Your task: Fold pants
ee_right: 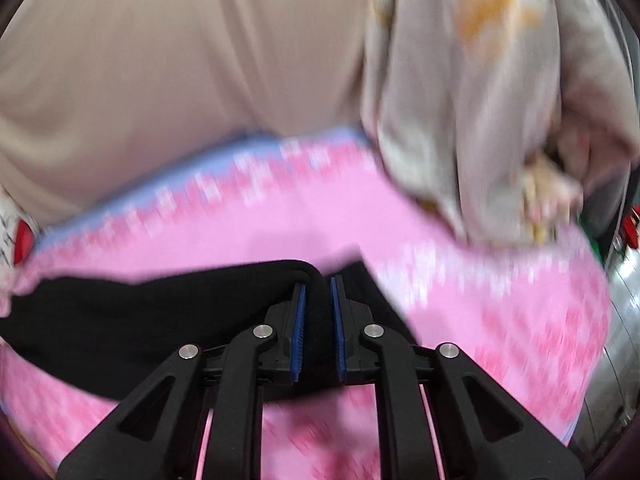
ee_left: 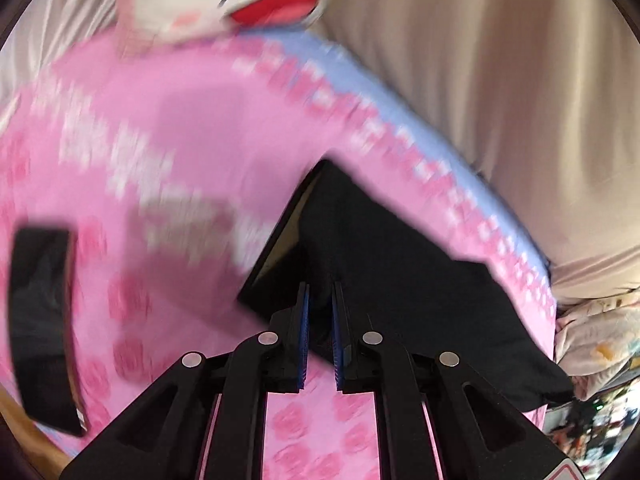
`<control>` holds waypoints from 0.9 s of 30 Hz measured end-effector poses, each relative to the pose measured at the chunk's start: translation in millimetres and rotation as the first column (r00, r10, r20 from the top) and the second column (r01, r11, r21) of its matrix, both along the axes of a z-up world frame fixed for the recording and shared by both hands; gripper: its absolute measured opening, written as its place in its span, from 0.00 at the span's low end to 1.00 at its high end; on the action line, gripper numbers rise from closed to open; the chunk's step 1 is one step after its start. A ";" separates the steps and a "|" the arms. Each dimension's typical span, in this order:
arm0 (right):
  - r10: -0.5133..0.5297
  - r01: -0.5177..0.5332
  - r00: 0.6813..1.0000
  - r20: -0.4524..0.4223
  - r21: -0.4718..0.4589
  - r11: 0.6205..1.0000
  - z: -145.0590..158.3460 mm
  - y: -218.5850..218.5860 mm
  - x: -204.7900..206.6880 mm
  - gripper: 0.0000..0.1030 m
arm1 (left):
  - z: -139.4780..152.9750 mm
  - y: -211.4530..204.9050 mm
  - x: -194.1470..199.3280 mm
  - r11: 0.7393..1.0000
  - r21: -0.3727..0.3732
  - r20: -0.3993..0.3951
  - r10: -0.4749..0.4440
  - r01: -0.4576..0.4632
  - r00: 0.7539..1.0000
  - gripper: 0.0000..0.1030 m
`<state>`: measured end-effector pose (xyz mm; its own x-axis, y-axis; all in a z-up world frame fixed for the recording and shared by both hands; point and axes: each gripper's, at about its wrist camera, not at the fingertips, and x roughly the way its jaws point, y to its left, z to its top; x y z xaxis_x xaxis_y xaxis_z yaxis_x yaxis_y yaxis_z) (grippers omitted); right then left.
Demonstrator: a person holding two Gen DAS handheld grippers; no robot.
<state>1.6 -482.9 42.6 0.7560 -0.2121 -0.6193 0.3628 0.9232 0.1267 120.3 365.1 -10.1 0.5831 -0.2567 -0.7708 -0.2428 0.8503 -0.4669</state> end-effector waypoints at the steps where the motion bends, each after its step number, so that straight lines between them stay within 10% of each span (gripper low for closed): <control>1: 0.015 -0.015 0.999 0.042 -0.016 1.000 21.7 1.5 2.9 0.11 | 14.9 -1.0 4.0 1.000 0.019 0.024 -0.008 0.007 1.000 0.08; 5: 0.032 -0.029 0.999 0.024 -0.117 0.993 38.6 4.4 11.9 0.14 | 37.0 -6.5 12.4 0.991 0.132 0.029 -0.009 0.005 1.000 0.08; 13: -0.071 0.086 0.975 -0.212 0.066 0.994 -101.9 -39.7 -48.1 0.53 | -59.7 13.6 -12.1 0.998 0.067 -0.162 0.026 -0.015 0.986 0.13; 17: -0.124 0.134 0.985 -0.122 0.077 0.988 -87.7 -41.4 -80.2 0.76 | -52.1 21.2 -33.7 0.984 0.136 -0.164 0.135 -0.114 0.977 0.17; 21: -0.166 0.169 0.985 -0.036 0.070 0.983 -56.3 -44.5 -92.9 0.82 | -13.4 45.8 -56.4 0.898 0.336 -0.102 0.334 -0.284 0.937 0.20; 24: -0.160 0.147 0.985 0.062 0.176 0.973 -34.4 -53.0 -86.5 0.85 | 16.7 28.2 -49.8 0.904 0.352 -0.038 0.274 -0.244 0.961 0.21; 27: -0.119 0.117 0.993 0.008 0.148 0.982 -37.5 -42.1 -45.6 0.89 | 28.0 -21.3 -17.8 0.929 0.346 0.003 0.136 -0.129 0.991 0.48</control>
